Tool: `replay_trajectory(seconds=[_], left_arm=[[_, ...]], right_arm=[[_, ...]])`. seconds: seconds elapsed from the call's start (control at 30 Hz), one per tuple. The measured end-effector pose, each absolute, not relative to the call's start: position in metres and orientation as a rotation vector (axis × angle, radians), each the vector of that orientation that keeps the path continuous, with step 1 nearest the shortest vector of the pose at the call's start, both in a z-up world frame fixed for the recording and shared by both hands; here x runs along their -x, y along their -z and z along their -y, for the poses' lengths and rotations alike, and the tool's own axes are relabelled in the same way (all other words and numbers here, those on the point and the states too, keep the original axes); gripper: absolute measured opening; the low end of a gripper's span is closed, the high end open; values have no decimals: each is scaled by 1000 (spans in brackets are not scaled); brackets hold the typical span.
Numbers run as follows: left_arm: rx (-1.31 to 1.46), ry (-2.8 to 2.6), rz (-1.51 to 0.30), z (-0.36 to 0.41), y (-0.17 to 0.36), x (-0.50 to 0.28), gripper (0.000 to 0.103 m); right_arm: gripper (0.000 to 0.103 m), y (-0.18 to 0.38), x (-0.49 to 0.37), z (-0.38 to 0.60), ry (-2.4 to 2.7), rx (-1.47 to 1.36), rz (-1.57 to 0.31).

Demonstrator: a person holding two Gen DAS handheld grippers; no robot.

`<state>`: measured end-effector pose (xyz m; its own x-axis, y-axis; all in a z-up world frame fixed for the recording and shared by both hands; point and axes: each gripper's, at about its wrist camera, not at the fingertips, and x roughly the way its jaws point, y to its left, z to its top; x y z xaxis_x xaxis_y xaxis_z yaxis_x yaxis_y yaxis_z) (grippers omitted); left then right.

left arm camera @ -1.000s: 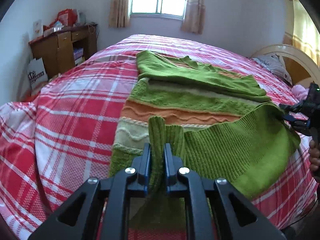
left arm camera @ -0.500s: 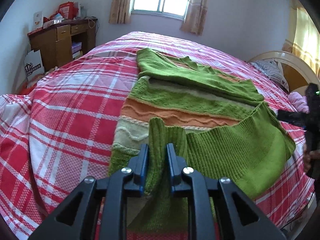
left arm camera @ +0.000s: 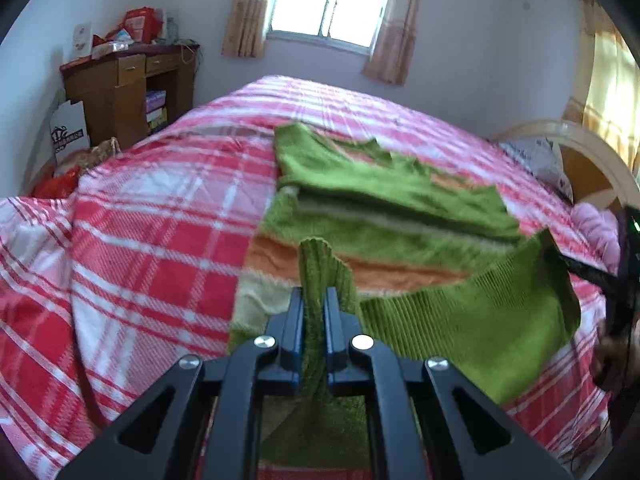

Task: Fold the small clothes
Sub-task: 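Lift the ribbed hem with both grippers and fold it over toward the collar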

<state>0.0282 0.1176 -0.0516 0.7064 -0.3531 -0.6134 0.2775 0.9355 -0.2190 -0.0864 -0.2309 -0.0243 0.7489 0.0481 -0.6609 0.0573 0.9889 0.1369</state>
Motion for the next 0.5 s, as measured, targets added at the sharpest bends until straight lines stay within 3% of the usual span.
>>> replay_trajectory(seconds=[0.5], left_arm=[[118, 263, -655, -111, 20, -72, 8]], right_arm=[[7, -26, 93, 224, 178, -83, -543]])
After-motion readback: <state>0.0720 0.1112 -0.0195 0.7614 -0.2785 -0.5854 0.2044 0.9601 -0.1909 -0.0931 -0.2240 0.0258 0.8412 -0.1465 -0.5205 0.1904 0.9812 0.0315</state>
